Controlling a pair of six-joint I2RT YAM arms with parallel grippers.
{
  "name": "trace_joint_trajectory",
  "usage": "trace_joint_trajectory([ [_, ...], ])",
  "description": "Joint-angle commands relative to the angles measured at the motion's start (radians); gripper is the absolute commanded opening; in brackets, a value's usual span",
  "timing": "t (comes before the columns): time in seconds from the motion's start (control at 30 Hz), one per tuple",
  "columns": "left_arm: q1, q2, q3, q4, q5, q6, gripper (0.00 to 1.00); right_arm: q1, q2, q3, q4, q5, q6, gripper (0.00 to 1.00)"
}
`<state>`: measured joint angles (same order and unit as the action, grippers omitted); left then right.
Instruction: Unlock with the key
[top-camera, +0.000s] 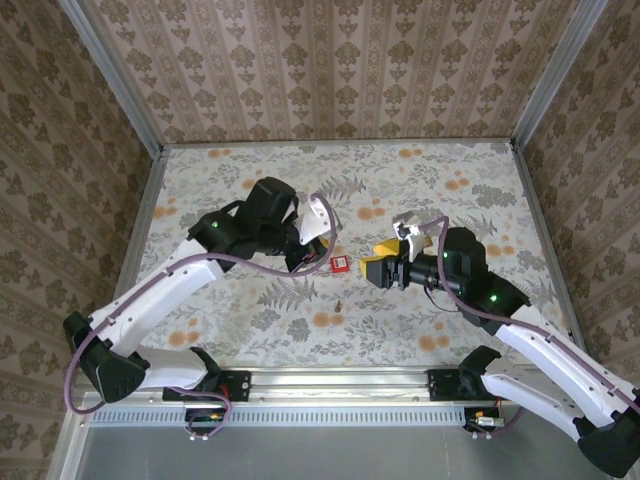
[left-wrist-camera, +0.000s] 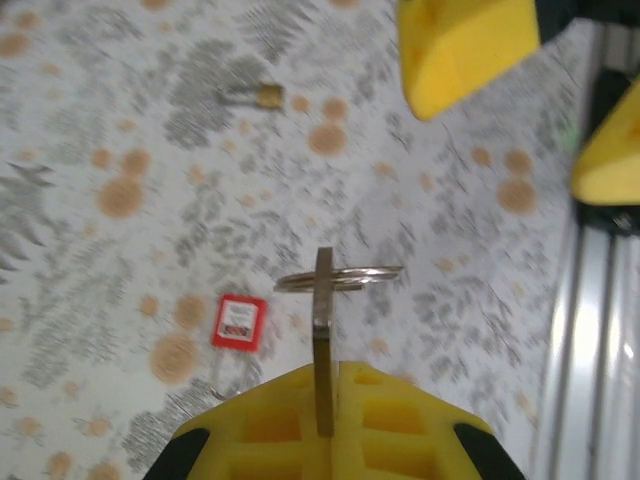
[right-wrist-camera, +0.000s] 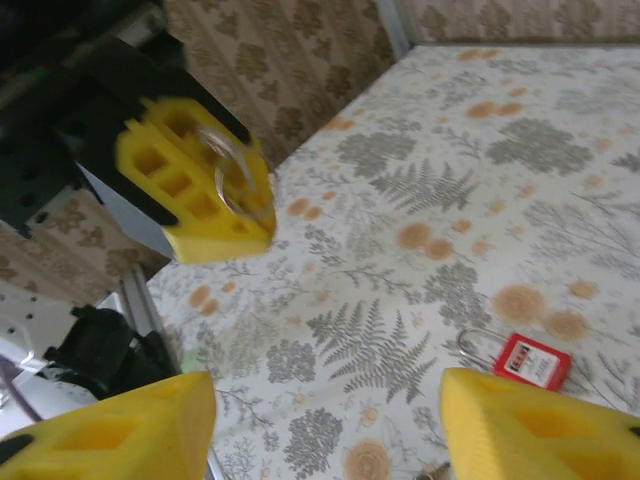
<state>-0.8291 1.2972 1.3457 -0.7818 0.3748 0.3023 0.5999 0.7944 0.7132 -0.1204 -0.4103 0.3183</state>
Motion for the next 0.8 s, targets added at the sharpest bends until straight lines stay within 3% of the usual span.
trace_joint_trajectory([
  [0.0, 0.009, 0.040, 0.055, -0.219, 0.122, 0.098, 0.00, 0.001, 0.012, 0.007, 0.100, -0.108, -0.044, 0.51],
  [0.1, 0.007, 0.068, 0.081, -0.247, 0.181, 0.112, 0.00, 0.003, 0.039, 0.026, 0.089, -0.125, -0.064, 0.45],
  [0.27, 0.008, 0.086, 0.079, -0.226, 0.234, 0.112, 0.00, 0.009, 0.080, 0.038, 0.124, -0.201, -0.047, 0.45],
  [0.53, 0.006, 0.102, 0.072, -0.188, 0.262, 0.101, 0.00, 0.042, 0.136, 0.045, 0.195, -0.216, -0.031, 0.47],
  [0.77, 0.003, 0.114, 0.069, -0.169, 0.307, 0.094, 0.00, 0.054, 0.173, 0.055, 0.232, -0.220, -0.021, 0.40],
])
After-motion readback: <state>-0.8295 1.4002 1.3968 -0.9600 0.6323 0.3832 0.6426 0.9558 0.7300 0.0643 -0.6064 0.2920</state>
